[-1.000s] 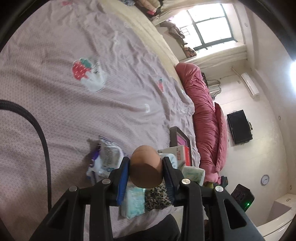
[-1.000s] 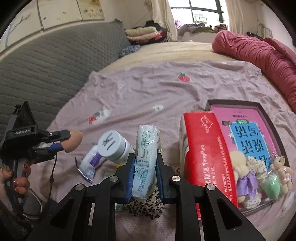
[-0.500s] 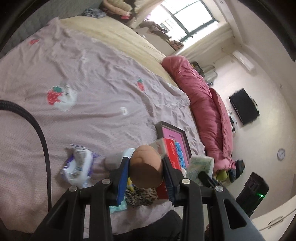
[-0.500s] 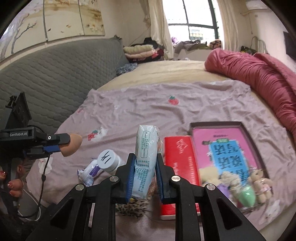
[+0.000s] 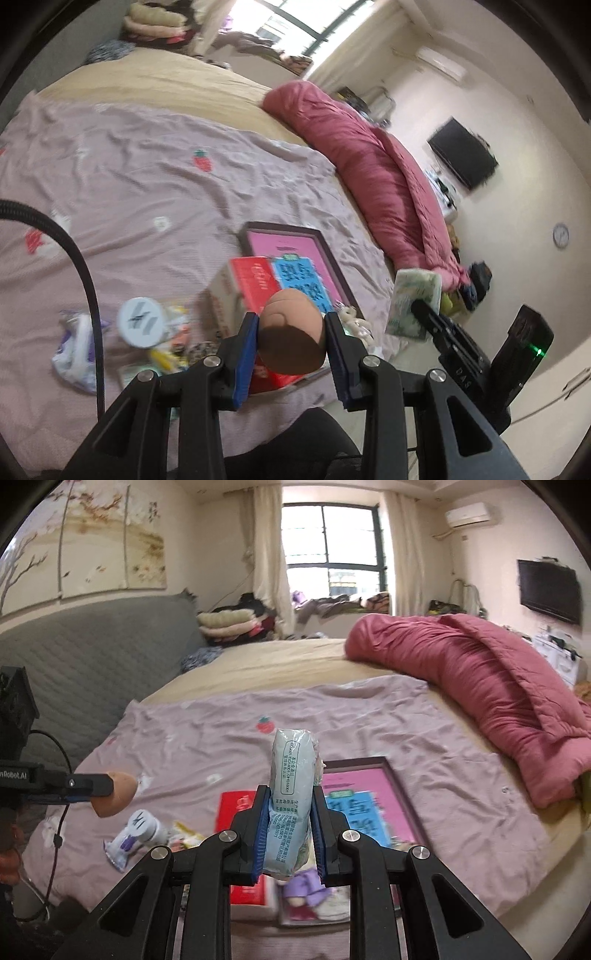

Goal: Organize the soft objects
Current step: 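Carry the makeup sponge with the left tool while the right tool carries the wipes pack to the tray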

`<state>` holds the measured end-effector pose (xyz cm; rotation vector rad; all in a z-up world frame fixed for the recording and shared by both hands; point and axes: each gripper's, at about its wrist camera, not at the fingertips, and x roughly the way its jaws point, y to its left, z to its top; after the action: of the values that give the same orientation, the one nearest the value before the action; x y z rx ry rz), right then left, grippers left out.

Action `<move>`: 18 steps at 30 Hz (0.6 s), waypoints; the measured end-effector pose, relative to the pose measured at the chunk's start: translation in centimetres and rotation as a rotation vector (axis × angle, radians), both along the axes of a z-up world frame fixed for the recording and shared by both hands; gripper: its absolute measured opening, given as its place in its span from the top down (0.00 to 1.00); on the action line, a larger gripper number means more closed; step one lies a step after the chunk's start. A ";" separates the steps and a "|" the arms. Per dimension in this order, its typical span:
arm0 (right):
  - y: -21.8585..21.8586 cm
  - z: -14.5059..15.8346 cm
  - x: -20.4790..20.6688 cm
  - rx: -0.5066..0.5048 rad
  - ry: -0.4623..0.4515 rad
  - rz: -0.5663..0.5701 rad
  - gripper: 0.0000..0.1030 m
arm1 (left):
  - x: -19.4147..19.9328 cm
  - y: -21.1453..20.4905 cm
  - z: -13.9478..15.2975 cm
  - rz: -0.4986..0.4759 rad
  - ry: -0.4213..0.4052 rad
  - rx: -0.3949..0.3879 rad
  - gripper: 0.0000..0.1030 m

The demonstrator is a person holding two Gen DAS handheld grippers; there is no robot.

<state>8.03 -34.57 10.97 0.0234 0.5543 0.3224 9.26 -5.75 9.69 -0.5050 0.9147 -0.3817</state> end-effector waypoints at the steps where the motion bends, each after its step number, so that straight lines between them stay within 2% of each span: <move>1: -0.8 0.1 0.0 0.002 -0.004 -0.015 0.79 | 0.2 -1.1 0.2 -0.012 -0.003 0.013 0.65; 10: -6.3 0.1 -0.5 -0.028 -0.022 -0.104 0.79 | 2.0 -10.5 1.7 -0.144 -0.027 0.133 0.65; 18: -9.8 -0.8 -0.4 0.001 -0.010 -0.152 0.79 | 3.5 -15.7 1.2 -0.201 -0.026 0.217 0.65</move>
<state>7.65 -44.36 10.21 0.0648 0.5389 0.1747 12.71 -21.48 10.88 -0.2094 0.9717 -0.4643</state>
